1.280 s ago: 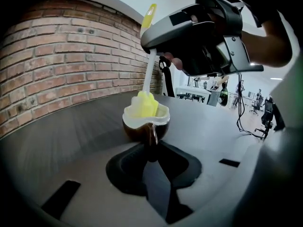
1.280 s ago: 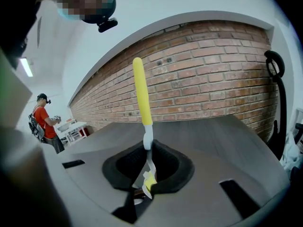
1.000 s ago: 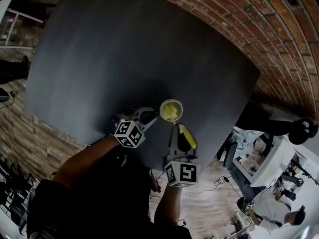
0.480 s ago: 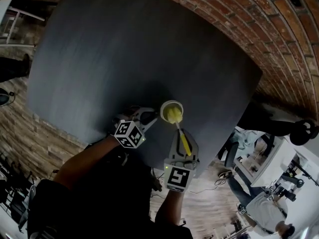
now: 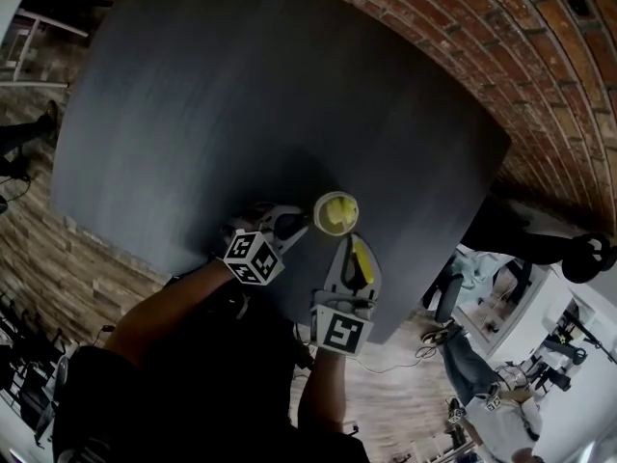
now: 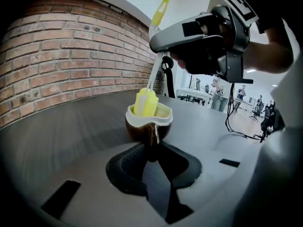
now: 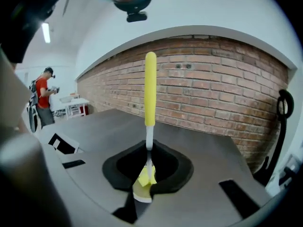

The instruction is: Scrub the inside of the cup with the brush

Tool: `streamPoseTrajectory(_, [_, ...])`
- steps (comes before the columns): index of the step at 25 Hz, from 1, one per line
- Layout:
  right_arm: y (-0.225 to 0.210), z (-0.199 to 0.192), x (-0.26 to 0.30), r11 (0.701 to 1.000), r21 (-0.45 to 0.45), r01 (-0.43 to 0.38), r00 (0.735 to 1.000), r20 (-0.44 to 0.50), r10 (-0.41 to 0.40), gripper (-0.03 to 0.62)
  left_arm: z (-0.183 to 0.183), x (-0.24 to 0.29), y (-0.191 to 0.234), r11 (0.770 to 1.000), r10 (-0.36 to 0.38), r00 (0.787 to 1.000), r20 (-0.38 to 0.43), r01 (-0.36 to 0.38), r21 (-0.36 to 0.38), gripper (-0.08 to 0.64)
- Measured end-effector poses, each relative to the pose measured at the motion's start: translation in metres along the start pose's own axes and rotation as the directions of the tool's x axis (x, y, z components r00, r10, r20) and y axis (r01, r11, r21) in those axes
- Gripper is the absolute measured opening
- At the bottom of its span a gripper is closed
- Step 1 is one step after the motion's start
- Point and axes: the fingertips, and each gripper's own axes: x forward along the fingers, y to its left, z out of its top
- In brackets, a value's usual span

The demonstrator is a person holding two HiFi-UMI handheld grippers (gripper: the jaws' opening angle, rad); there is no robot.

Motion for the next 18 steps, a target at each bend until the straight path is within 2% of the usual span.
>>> streamPoseTrajectory(4, [-0.004, -0.001, 0.002, 0.995, 0.099, 0.004, 1.000, 0.024, -0.006, 0.049, 0.000, 0.002, -0.001, 1.000, -0.003, 1.000, 0.003, 0.003, -0.006, 0.087])
streamPoseTrajectory(8, [-0.003, 0.003, 0.003, 0.988, 0.150, -0.019, 1.000, 0.027, 0.016, 0.049, 0.000, 0.001, -0.001, 1.000, -0.006, 1.000, 0.003, 0.006, -0.005, 0.087])
streamPoseTrajectory(13, [0.003, 0.003, -0.002, 0.979, 0.180, -0.093, 0.995, -0.023, 0.099, 0.049, 0.000, 0.000, -0.001, 1.000, -0.004, 1.000, 0.005, 0.004, -0.006, 0.087])
streamPoseTrajectory(18, [0.004, -0.001, -0.011, 0.978, 0.155, -0.141, 0.982, -0.100, 0.158, 0.049, 0.000, 0.001, 0.001, 1.000, -0.006, 1.000, 0.004, 0.006, -0.007, 0.087])
